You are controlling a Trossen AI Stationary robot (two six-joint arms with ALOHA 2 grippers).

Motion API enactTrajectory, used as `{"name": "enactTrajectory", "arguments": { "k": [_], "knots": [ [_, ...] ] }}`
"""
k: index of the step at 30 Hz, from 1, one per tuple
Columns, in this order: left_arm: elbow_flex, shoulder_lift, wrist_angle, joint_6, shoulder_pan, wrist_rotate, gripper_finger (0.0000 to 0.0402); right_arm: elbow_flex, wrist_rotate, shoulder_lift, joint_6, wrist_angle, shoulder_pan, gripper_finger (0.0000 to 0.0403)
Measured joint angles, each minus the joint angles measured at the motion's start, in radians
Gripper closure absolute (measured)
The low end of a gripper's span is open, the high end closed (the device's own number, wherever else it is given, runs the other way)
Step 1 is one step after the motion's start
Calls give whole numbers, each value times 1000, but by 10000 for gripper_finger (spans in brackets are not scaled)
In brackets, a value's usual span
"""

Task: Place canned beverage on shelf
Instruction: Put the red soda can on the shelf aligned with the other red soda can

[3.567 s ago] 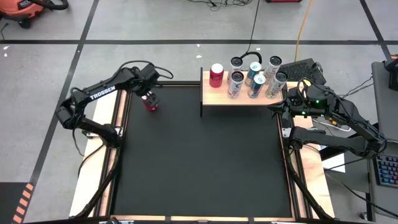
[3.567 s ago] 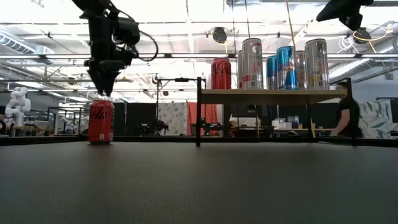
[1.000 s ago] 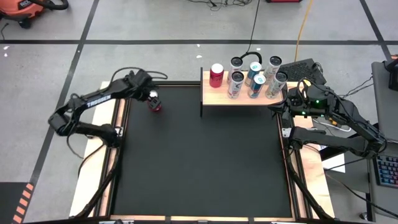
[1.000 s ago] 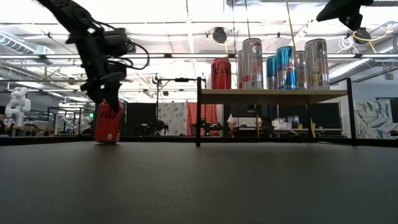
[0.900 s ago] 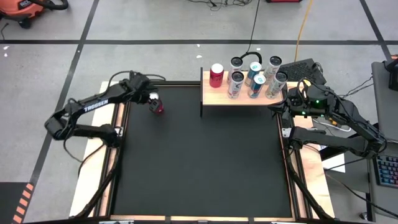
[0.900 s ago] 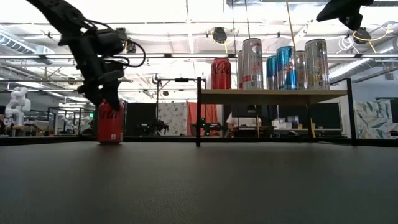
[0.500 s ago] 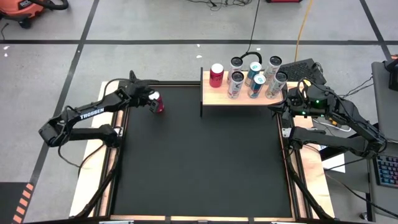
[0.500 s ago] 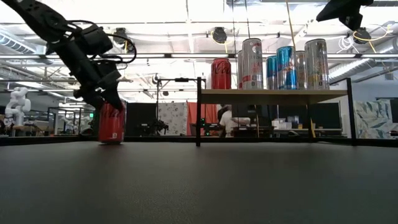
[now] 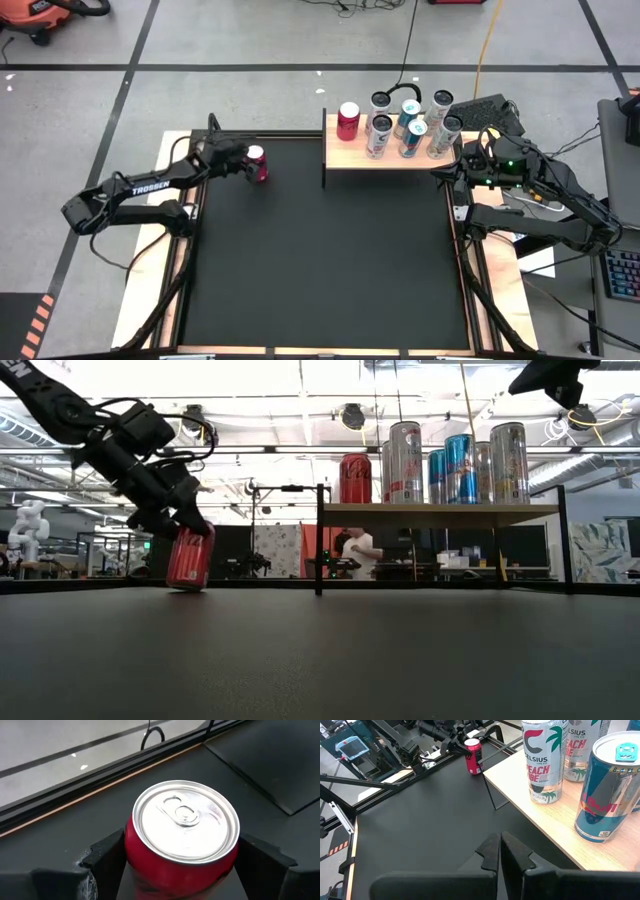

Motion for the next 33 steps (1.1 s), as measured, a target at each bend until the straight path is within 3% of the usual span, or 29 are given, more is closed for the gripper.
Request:
{"name": "enactTrajectory", "arguments": {
  "k": [6, 27, 33],
  "knots": [
    [-56, 0, 116, -22, -5, -9, 91, 0, 0, 0, 0, 0, 0, 403],
    [-70, 6, 197, -2, -123, -11, 113, 0, 0, 0, 0, 0, 0, 403],
    [-11, 8, 144, -31, -194, -10, 114, 0, 0, 0, 0, 0, 0, 403]
  ]
}}
